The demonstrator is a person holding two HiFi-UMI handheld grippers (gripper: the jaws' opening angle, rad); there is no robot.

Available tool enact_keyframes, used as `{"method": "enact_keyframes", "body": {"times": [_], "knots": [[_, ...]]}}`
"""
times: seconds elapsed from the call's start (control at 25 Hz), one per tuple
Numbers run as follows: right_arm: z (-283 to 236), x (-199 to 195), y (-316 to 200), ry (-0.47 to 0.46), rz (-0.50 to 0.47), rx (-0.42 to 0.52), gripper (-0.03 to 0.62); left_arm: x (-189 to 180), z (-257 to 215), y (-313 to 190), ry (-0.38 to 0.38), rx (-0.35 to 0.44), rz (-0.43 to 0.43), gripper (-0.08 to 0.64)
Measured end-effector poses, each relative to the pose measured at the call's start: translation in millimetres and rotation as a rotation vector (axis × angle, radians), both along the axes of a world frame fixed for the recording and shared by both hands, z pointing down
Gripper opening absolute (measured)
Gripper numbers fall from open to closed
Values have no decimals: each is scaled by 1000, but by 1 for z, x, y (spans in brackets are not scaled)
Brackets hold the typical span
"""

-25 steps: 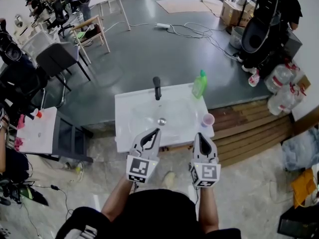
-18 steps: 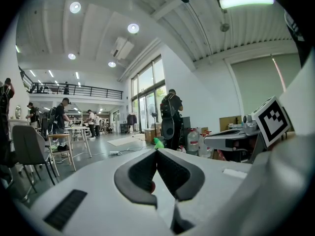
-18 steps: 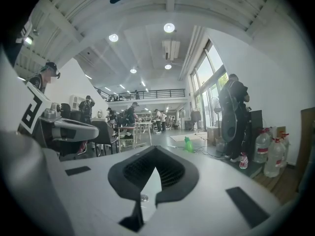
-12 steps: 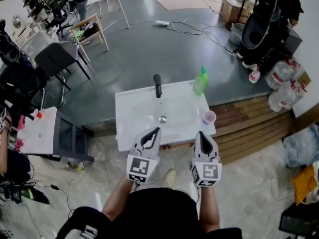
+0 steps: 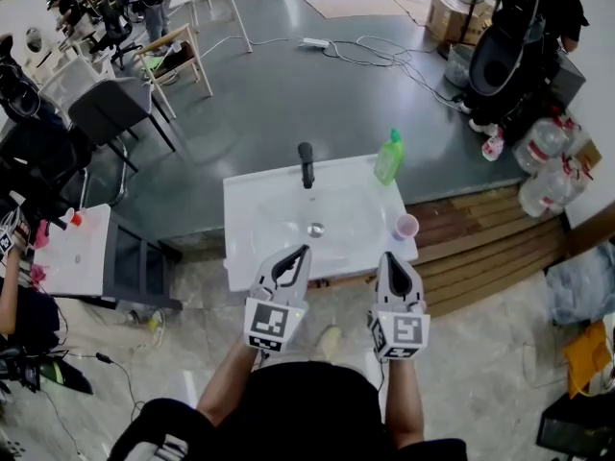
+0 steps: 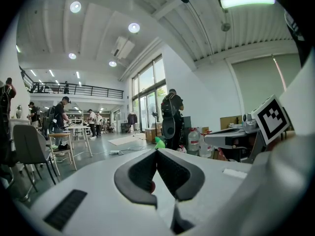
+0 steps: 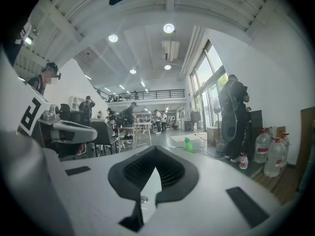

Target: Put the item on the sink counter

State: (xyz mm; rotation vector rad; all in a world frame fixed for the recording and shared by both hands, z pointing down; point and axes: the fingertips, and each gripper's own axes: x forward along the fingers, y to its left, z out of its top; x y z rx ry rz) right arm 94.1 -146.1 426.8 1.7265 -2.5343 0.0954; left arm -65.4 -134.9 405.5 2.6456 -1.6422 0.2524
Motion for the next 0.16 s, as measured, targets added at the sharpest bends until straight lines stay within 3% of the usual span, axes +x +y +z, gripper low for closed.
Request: {"method": "enact_keyframes", "body": {"times": [0.16], "knots": [[-1,-1,-1,-2,0,2,-2,-1,5,1,12,-28,-4,3]]}}
